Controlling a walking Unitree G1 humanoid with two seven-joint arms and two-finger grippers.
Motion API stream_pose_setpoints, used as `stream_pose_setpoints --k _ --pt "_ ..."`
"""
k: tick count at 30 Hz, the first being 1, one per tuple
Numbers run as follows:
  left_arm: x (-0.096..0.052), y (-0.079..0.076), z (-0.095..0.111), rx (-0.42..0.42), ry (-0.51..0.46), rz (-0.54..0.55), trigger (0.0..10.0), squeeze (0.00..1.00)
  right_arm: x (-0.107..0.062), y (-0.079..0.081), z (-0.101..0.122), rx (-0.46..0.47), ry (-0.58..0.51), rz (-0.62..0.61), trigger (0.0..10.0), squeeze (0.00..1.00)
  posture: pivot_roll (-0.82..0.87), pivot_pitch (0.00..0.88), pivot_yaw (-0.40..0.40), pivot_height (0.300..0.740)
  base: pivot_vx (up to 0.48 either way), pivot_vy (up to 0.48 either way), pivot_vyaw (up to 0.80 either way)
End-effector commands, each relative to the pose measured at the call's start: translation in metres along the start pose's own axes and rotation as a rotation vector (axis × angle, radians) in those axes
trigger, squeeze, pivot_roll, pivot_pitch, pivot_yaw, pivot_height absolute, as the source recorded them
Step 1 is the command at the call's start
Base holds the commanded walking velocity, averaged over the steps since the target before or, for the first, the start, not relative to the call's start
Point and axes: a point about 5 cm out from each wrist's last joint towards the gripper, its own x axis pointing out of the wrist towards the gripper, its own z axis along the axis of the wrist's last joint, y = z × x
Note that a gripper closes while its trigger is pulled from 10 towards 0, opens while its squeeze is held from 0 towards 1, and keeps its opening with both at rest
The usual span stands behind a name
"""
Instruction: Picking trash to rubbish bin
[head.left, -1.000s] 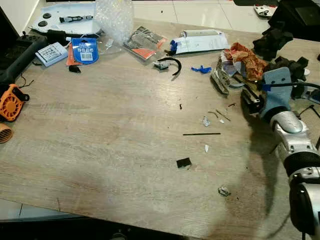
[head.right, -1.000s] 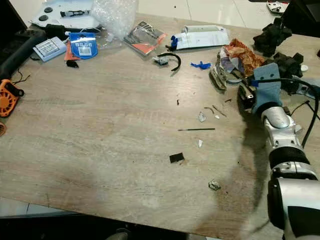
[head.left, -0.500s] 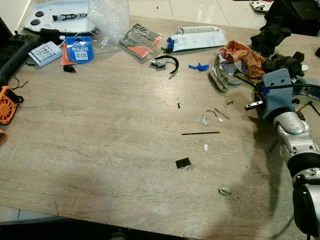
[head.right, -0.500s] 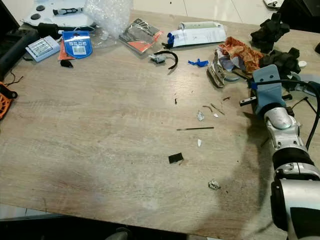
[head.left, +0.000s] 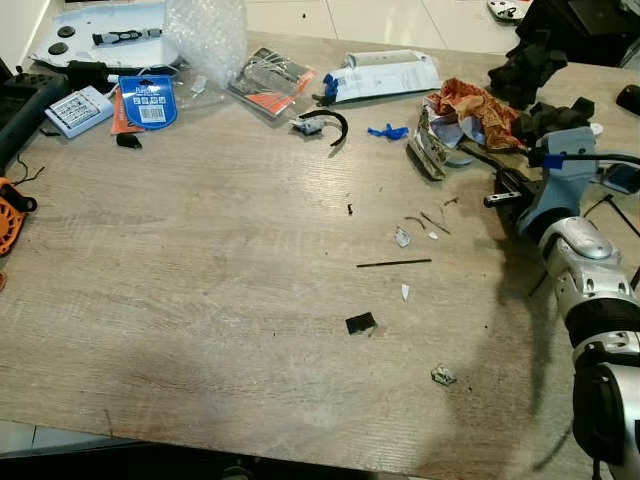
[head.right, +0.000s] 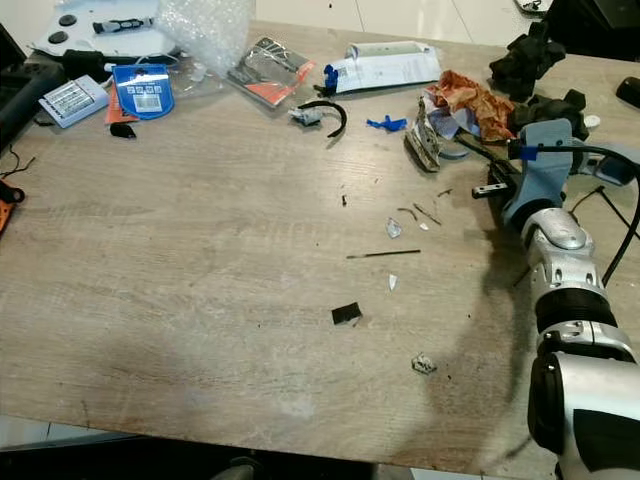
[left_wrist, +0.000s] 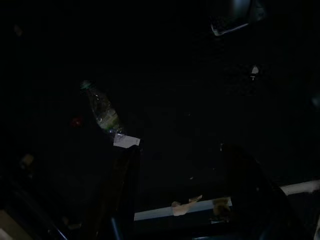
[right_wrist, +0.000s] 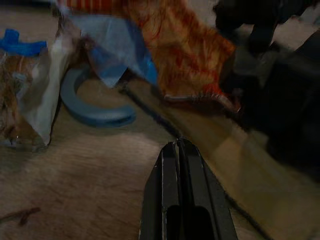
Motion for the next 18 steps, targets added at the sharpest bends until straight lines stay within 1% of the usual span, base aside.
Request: stream_pose_setpoints --k 1,2,3,4,5,6,7,9,11,13,14,15,18 --pt "-0.007 -0.004 -0.025 -0.013 0.088 -0.006 10.0 0.00 0.001 0.000 0.006 -0.072 -0.032 -0.007 0.0 0.00 -0.09 0.420 0.023 0.740 0.000 0.000 0.00" --pt "-0.007 -0.004 -0.026 -0.014 0.089 -0.006 10.0 0.00 0.001 0.000 0.008 -0.113 -0.038 -0.009 0.0 0.00 -0.09 0.420 0.023 0.740 0.000 0.000 0.00" --pt "-0.007 -0.005 -0.026 -0.015 0.090 -0.006 10.0 0.00 0.001 0.000 0.008 -0.163 -0.036 -0.016 2.7 0.00 -0.08 0.423 0.021 0.740 0.000 0.000 0.00" --pt "-0.007 -0.005 -0.027 -0.016 0.091 -0.006 10.0 0.00 0.001 0.000 0.009 -0.194 -0.035 -0.020 2.7 0.00 -0.08 0.423 0.021 0.740 0.000 0.000 0.00" --pt "-0.007 -0.005 -0.027 -0.017 0.092 -0.006 10.0 0.00 0.001 0.001 0.010 -0.228 -0.040 -0.019 10.0 0.51 -0.08 0.423 0.021 0.740 0.000 0.000 0.00" --pt "-0.007 -0.005 -0.028 -0.018 0.093 -0.007 10.0 0.00 0.001 0.001 0.010 -0.251 -0.045 -0.018 10.0 0.51 -0.08 0.425 0.020 0.740 0.000 0.000 0.00" --pt "-0.008 -0.005 -0.029 -0.019 0.095 -0.007 10.0 0.00 0.001 0.000 0.013 -0.295 -0.056 -0.035 10.0 1.00 -0.07 0.428 0.019 0.740 0.000 0.000 0.00" --pt "-0.009 -0.005 -0.031 -0.022 0.097 -0.007 10.0 0.00 0.002 -0.003 0.019 -0.340 -0.074 -0.069 10.0 1.00 -0.07 0.430 0.019 0.740 0.000 0.000 0.00" --pt "-0.009 -0.006 -0.032 -0.023 0.099 -0.006 10.0 0.00 0.002 -0.008 0.024 -0.363 -0.089 -0.108 10.0 1.00 -0.07 0.432 0.018 0.740 0.000 0.000 0.00" --pt "-0.010 -0.005 -0.033 -0.023 0.100 -0.006 10.0 0.00 0.002 -0.010 0.026 -0.375 -0.094 -0.122 10.0 1.00 -0.07 0.434 0.019 0.740 0.000 0.000 0.00" --pt "-0.011 -0.005 -0.035 -0.024 0.103 -0.006 10.0 0.00 0.001 -0.017 0.034 -0.419 -0.114 -0.165 10.0 1.00 -0.07 0.439 0.021 0.740 0.000 0.000 0.00" --pt "-0.011 -0.005 -0.035 -0.024 0.103 -0.006 10.0 0.00 0.001 -0.017 0.034 -0.419 -0.114 -0.165 10.0 1.00 -0.07 0.439 0.021 0.740 0.000 0.000 0.00" --pt "-0.012 -0.005 -0.037 -0.023 0.107 -0.007 10.0 0.00 -0.001 -0.026 0.041 -0.449 -0.137 -0.210 10.0 1.00 -0.07 0.443 0.025 0.740 0.000 0.000 0.00"
